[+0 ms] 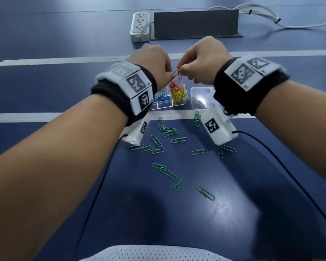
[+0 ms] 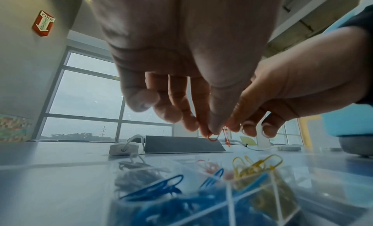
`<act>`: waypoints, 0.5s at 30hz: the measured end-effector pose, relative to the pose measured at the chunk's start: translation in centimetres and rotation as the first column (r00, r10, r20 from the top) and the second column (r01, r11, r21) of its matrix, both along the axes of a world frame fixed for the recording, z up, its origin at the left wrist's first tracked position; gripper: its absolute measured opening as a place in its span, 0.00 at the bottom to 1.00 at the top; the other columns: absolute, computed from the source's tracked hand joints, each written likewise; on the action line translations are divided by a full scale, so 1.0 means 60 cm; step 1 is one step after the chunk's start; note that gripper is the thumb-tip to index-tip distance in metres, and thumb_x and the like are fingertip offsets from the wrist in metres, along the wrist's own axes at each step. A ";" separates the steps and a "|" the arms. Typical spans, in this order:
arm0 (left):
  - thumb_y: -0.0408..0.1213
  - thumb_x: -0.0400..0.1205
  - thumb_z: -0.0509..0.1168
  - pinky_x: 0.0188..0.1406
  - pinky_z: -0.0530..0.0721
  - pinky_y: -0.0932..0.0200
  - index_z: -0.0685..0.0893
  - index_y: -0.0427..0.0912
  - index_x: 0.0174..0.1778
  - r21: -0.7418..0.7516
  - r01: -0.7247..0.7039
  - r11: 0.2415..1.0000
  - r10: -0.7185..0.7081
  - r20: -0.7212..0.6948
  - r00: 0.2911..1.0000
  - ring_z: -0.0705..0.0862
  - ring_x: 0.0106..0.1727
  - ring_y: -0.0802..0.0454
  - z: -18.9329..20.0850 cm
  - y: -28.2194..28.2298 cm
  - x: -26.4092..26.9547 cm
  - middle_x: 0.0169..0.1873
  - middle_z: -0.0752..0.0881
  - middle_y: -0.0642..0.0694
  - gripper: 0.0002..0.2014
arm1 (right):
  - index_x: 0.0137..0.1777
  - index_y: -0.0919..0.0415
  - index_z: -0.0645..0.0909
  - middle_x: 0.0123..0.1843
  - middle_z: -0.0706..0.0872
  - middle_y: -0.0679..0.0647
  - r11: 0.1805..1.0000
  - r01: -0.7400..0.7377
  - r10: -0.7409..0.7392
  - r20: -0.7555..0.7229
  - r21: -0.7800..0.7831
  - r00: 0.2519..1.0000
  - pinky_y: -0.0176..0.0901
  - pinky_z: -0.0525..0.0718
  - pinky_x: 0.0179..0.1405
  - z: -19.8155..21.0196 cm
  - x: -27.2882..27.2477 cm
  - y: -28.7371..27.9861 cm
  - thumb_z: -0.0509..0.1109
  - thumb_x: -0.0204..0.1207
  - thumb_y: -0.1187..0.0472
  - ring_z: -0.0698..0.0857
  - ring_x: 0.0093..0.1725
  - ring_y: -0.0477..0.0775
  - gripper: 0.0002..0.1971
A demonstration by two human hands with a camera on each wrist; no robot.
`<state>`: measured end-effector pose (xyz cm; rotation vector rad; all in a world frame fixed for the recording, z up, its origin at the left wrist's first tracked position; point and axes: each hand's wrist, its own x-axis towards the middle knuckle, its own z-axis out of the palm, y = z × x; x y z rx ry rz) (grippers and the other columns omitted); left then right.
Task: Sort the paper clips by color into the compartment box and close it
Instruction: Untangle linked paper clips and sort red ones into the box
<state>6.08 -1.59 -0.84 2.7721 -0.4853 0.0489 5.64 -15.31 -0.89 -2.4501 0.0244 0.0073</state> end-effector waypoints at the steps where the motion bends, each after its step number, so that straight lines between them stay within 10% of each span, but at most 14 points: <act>1: 0.45 0.77 0.65 0.42 0.77 0.55 0.90 0.48 0.44 0.019 -0.009 1.000 0.009 -0.003 1.000 0.85 0.45 0.46 -0.002 -0.002 0.005 0.44 0.89 0.46 0.09 | 0.44 0.54 0.91 0.33 0.87 0.50 1.000 0.000 -0.001 -0.007 -0.019 1.000 0.50 0.90 0.49 -0.001 0.004 0.002 0.70 0.72 0.62 0.86 0.39 0.50 0.08; 10: 0.47 0.78 0.67 0.52 0.81 0.55 0.89 0.51 0.52 0.004 0.008 1.000 -0.008 -0.067 0.998 0.84 0.50 0.47 -0.009 0.003 0.012 0.51 0.89 0.45 0.11 | 0.50 0.56 0.87 0.48 0.91 0.58 0.997 -0.059 0.052 -0.148 -0.045 0.988 0.41 0.83 0.31 -0.006 0.003 -0.009 0.62 0.76 0.68 0.85 0.36 0.53 0.13; 15: 0.47 0.77 0.67 0.44 0.74 0.61 0.89 0.49 0.48 0.003 0.101 0.995 -0.100 -0.065 0.993 0.79 0.39 0.53 0.006 0.026 -0.026 0.39 0.86 0.50 0.10 | 0.50 0.53 0.89 0.37 0.84 0.46 0.953 -0.183 0.177 -0.046 -0.242 0.983 0.36 0.75 0.45 0.000 -0.033 -0.028 0.64 0.75 0.63 0.80 0.38 0.46 0.13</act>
